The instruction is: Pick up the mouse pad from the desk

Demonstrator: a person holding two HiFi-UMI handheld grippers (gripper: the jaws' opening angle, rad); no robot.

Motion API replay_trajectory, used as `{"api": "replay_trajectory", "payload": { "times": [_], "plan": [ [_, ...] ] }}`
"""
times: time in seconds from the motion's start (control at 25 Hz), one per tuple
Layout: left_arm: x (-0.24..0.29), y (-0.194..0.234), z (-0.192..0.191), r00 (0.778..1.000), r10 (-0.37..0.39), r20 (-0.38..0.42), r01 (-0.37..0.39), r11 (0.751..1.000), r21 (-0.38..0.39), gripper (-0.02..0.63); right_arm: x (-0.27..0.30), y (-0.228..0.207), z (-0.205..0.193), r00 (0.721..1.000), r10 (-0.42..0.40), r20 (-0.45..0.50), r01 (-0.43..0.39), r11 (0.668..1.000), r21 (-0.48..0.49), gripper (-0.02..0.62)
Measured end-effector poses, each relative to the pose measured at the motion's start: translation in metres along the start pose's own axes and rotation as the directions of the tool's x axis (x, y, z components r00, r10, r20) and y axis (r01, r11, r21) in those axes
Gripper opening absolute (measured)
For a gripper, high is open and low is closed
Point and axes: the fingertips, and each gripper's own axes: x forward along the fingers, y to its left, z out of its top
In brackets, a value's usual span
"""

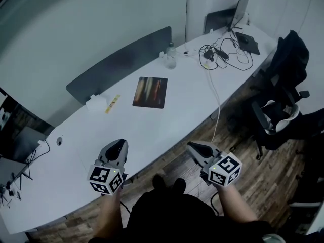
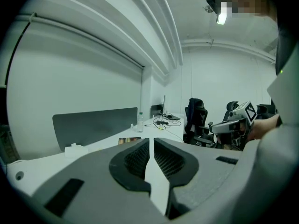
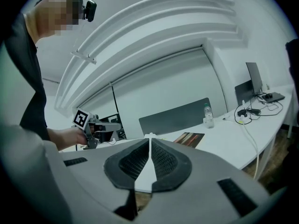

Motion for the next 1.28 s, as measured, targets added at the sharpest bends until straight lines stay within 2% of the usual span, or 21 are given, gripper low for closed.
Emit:
{"api": "replay_trajectory", "payload": {
  "times": [0.32,0.52,0.76,0.96,1.28],
  "plan": [
    [0.006,0.053,0.011,0.998,-0.008,0.058,0.009,1.000,-0.025,0.035,0.061,0.012,0.021,0.999,0.005,-0.037,-0.008,0.998,-0.057,0.022],
    [0.007,0.085,0.012,0.997,-0.015,0.081,0.017,0.999,-0.029,0.035,0.097,0.017,0.036,0.999,-0.021,-0.047,0.016,0.995,-0.102,0.037],
    [0.022,0.099,0.014,0.995,-0.016,0.098,0.017,1.000,-0.013,0.035,0.124,0.014,0.039,0.997,-0.028,-0.078,0.017,0.991,-0.135,0.065],
    [0.042,0.110,0.014,0.996,0.010,0.093,-0.008,1.000,-0.017,0.035,0.148,-0.004,0.040,0.995,-0.015,-0.102,-0.001,0.989,-0.151,0.119],
    [0.088,0.119,0.005,0.997,0.070,0.032,-0.067,0.994,-0.087,0.035,0.191,-0.062,0.028,0.978,0.038,-0.205,-0.077,0.980,-0.186,0.231]
  ]
}}
